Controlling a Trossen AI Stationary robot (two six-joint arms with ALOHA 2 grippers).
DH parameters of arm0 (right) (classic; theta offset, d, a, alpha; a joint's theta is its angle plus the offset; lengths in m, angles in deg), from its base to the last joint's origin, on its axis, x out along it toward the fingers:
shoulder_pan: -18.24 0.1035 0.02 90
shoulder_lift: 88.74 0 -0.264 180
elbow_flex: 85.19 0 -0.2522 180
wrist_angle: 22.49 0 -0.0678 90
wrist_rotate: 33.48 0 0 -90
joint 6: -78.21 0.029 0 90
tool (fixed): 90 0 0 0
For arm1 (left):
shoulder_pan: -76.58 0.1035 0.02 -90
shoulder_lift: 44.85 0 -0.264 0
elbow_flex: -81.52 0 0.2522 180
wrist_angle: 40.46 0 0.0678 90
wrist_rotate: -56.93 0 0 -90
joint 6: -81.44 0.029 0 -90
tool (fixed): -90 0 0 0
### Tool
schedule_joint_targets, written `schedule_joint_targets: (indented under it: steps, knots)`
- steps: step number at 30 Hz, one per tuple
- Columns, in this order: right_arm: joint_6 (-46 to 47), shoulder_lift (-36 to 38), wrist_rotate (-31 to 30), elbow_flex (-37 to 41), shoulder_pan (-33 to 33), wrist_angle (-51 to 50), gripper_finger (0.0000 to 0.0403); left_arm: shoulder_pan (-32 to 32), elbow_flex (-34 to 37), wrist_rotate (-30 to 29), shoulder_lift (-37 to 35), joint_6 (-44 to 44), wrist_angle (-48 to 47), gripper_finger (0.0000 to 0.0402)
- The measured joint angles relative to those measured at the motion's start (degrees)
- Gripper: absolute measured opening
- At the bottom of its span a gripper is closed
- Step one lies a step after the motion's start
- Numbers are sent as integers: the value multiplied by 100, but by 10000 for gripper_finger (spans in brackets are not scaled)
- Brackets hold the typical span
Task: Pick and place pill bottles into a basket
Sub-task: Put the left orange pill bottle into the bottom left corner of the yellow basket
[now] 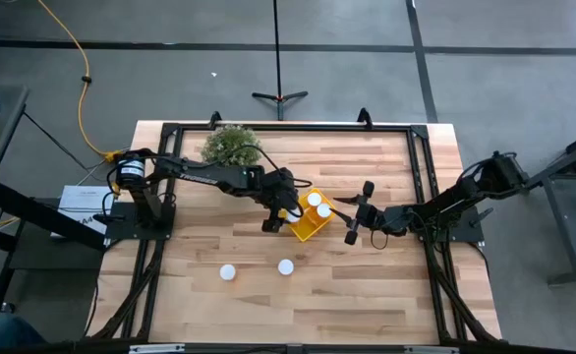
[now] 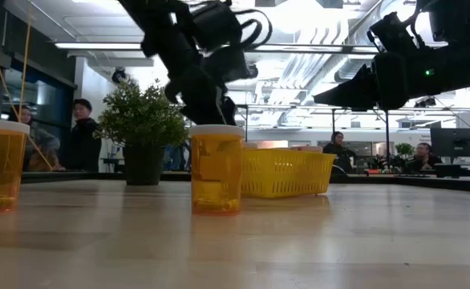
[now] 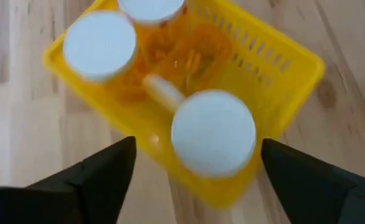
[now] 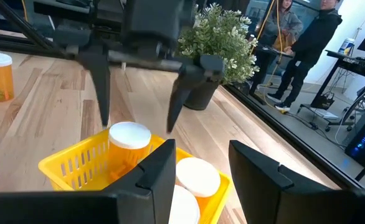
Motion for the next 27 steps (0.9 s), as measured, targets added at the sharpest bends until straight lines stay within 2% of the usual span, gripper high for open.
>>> schedule_joint_targets:
  steps: [4,9,13,20,27]
  knots:
    - [4,0,0,0,1,-6,140,-12,-537,-279,-130,-74,-1064,394]
    - [5,2,-87,0,1,-26,140,-229,-1348,-362,-147,-604,-2653,358]
    - [111,2,-109,0,-1,-100,140,-616,-1614,-361,-145,-958,-3576,328]
    - [116,2,-107,-1,-1,-128,140,-1539,-1667,-434,-144,-2052,-4393,297]
    - [345,2,-101,0,-1,-135,140,-2754,-1667,-565,-144,-3192,-4651,300]
